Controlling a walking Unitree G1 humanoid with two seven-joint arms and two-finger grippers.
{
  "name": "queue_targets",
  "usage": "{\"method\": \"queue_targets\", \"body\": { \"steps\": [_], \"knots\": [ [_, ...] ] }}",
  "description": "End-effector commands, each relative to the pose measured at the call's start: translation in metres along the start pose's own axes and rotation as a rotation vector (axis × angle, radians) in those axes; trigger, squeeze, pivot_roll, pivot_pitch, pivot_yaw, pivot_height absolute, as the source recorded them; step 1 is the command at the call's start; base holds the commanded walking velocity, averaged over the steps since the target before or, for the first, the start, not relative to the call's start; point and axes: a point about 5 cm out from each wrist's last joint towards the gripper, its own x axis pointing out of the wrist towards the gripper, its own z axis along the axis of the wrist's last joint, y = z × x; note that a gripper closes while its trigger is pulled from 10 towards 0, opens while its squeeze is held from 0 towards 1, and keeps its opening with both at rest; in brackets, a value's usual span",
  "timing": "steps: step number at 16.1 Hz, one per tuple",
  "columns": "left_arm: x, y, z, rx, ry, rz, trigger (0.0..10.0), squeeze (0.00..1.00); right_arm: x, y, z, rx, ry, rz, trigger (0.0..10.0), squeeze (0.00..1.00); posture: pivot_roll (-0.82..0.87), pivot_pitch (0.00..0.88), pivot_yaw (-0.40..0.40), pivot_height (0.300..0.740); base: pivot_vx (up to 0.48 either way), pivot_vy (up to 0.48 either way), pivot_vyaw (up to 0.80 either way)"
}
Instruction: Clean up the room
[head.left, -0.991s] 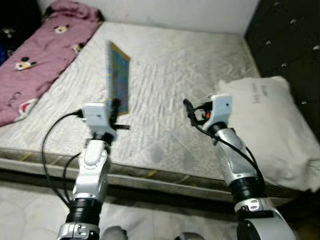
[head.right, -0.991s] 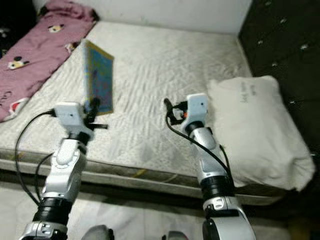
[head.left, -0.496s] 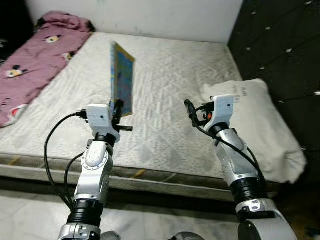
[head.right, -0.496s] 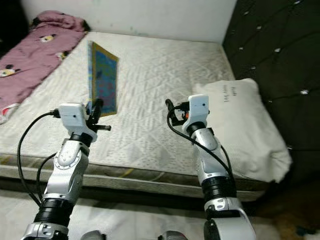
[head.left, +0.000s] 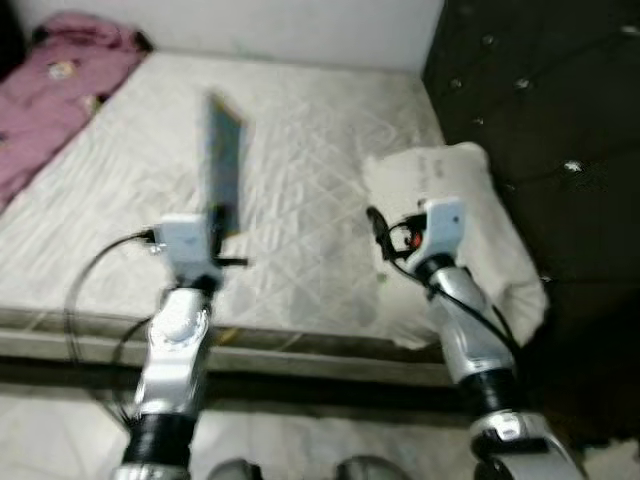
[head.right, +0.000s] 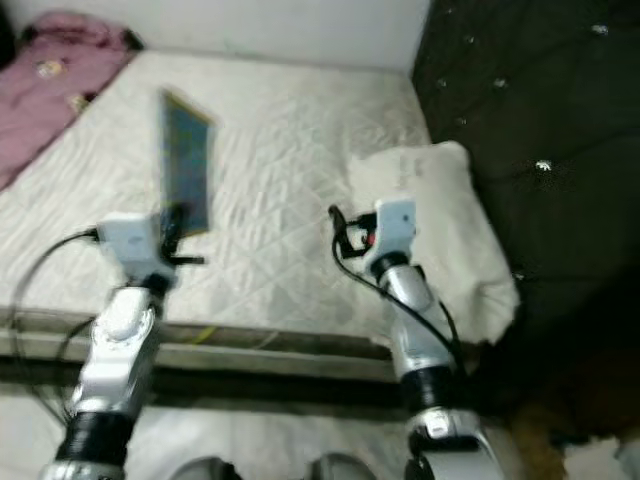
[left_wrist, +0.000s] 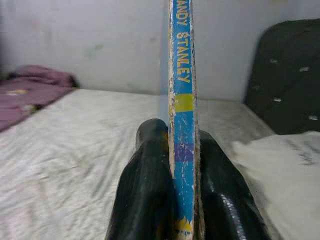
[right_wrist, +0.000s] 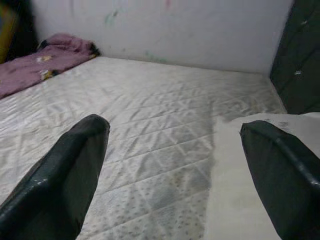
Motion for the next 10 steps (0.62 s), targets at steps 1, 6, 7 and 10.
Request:
{"method": "queue_targets", "body": {
  "steps": [1, 6, 7, 10],
  "knots": [
    [-0.002, 0.003, 0.012, 0.028, -0.046, 0.027, 10.0, 0.00, -0.005, -0.006, -0.001, 0.010, 0.007, -0.031, 10.0, 0.00, -0.10, 0.000, -0.014, 0.740, 0.000, 0.000, 0.00],
    [-0.043, 0.027, -0.003, 0.083, 0.048, 0.094, 10.0, 0.00, -0.039, -0.011, -0.009, 0.040, 0.037, -0.107, 10.0, 0.00, -0.09, 0.000, -0.002, 0.740, 0.000, 0.000, 0.00],
    [-0.047, 0.028, -0.004, 0.092, 0.069, 0.104, 10.0, 0.00, -0.044, -0.011, -0.012, 0.049, 0.052, -0.117, 10.0, 0.00, -0.08, 0.000, 0.000, 0.740, 0.000, 0.000, 0.00],
    [-0.054, 0.022, -0.003, 0.063, 0.083, 0.073, 10.0, 0.00, -0.050, -0.007, -0.014, 0.057, 0.068, -0.120, 10.0, 0.00, -0.07, 0.000, 0.005, 0.740, 0.000, 0.000, 0.00]
  ]
}}
